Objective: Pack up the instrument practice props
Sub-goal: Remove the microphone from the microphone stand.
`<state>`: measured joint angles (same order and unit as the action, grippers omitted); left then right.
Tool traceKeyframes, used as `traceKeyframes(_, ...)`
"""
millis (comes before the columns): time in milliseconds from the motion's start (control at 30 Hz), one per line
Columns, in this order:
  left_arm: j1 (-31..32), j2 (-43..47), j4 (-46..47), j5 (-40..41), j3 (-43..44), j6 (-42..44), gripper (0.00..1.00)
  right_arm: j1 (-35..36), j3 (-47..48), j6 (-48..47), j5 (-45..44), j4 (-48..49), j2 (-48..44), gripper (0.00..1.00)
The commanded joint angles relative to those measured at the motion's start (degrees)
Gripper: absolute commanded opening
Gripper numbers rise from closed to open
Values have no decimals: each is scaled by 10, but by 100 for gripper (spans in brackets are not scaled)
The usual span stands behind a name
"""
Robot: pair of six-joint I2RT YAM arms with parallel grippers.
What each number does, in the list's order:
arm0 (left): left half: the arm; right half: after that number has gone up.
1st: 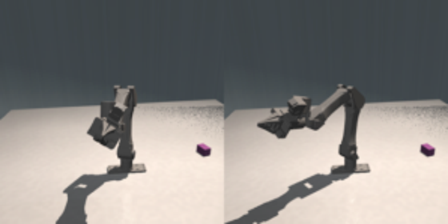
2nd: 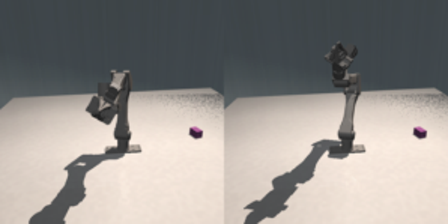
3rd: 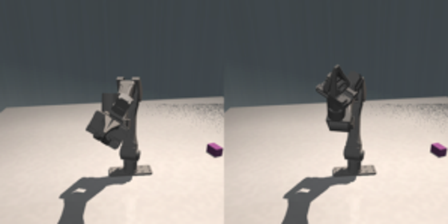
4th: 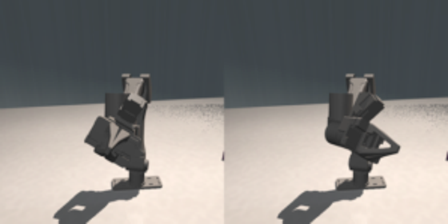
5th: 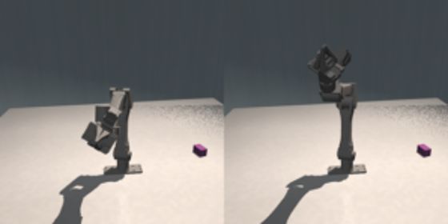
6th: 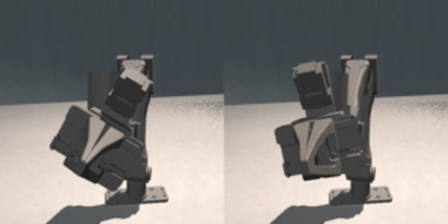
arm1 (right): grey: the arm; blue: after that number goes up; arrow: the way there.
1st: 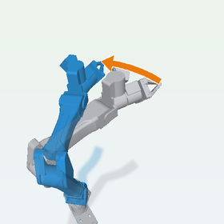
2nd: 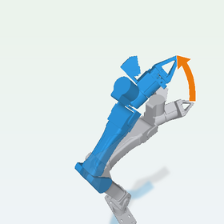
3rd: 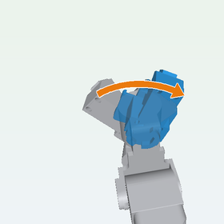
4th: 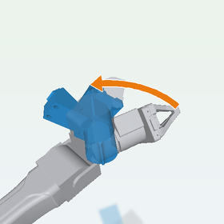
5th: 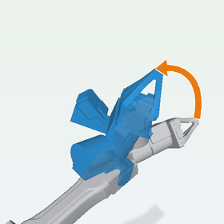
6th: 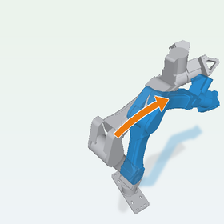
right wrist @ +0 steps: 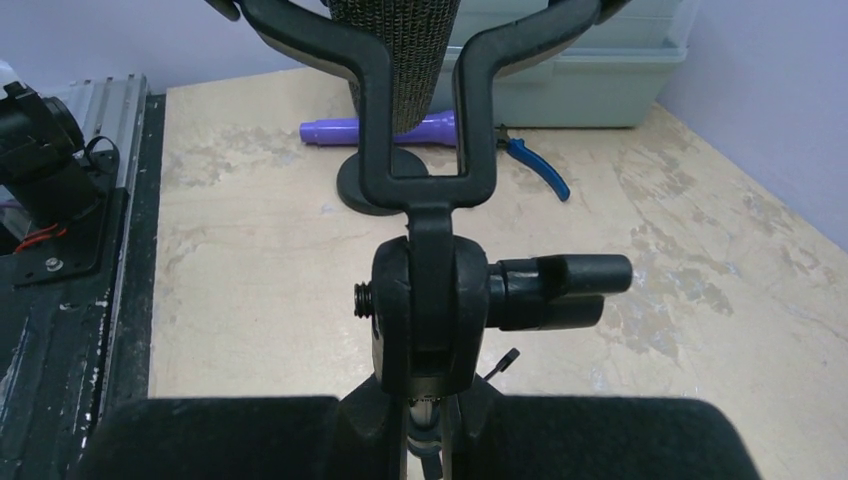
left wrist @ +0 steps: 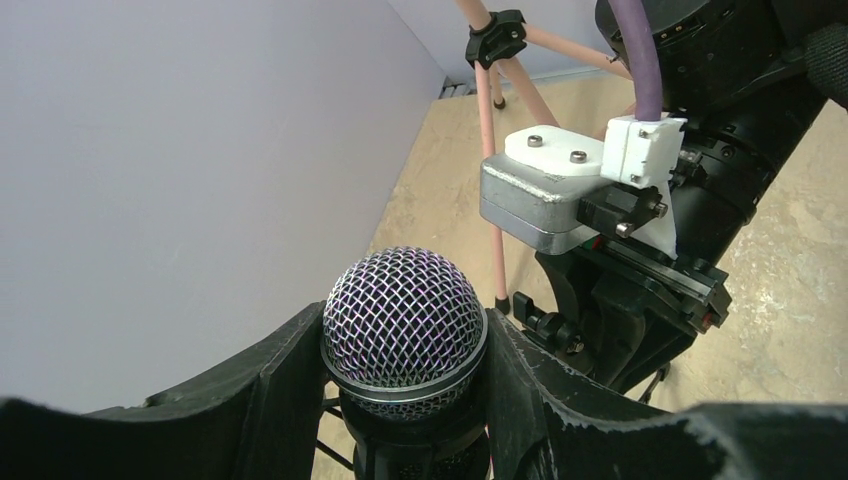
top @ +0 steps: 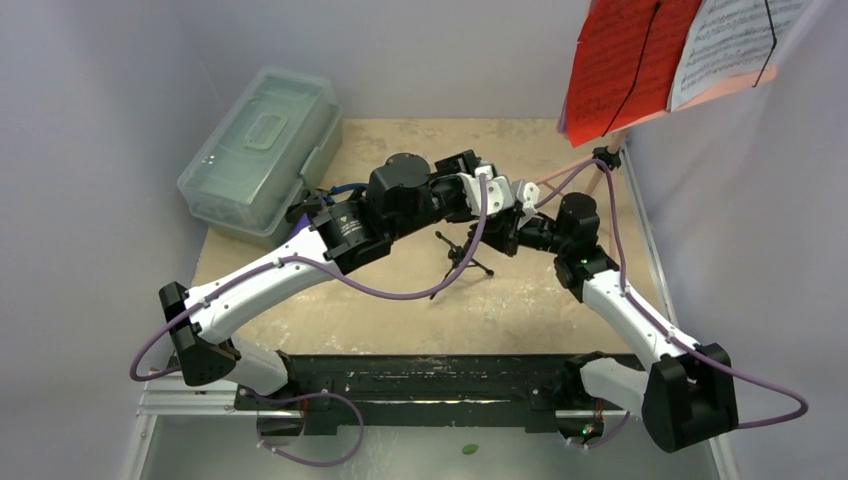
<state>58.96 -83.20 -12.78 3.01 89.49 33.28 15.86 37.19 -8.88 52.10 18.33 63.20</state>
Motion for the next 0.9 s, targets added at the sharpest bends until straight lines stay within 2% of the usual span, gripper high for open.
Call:
traceKeyframes(0, 10, 17, 59, -7, 36, -34, 6, 3, 13, -5, -18, -57, 14, 0)
traceKeyframes(167, 10, 43, 72, 1, -27, -2, 19, 4, 14, -6, -14, -57, 14, 0)
traceKeyframes(333, 10, 38, 61, 19, -34, -7, 21, 10, 17, -17, -19, -69, 15, 0)
traceKeyframes(433, 10, 1, 6, 31, 41, -35, 20, 18, 25, -25, -26, -82, 12, 0)
traceKeyframes(500, 10, -38, -72, 62, 109, -52, 13, 24, 27, -31, -29, -89, 10, 0)
traceKeyframes(533, 10, -59, -104, 84, 140, -67, 4, 28, 28, -35, -31, -92, 7, 0)
traceKeyframes(567, 10, -79, -135, 102, 173, -84, 0, 33, 29, -41, -35, -96, 5, 0)
traceKeyframes(633, 10, -105, -174, 103, 218, -113, 0, 40, 31, -48, -43, -103, 2, 0)
traceKeyframes(767, 11, -116, -169, 75, 263, -162, 0, 46, 36, -52, -54, -109, 5, 0)
traceKeyframes(867, 11, -104, -136, 56, 263, -171, 0, 48, 36, -51, -61, -110, 6, 0)
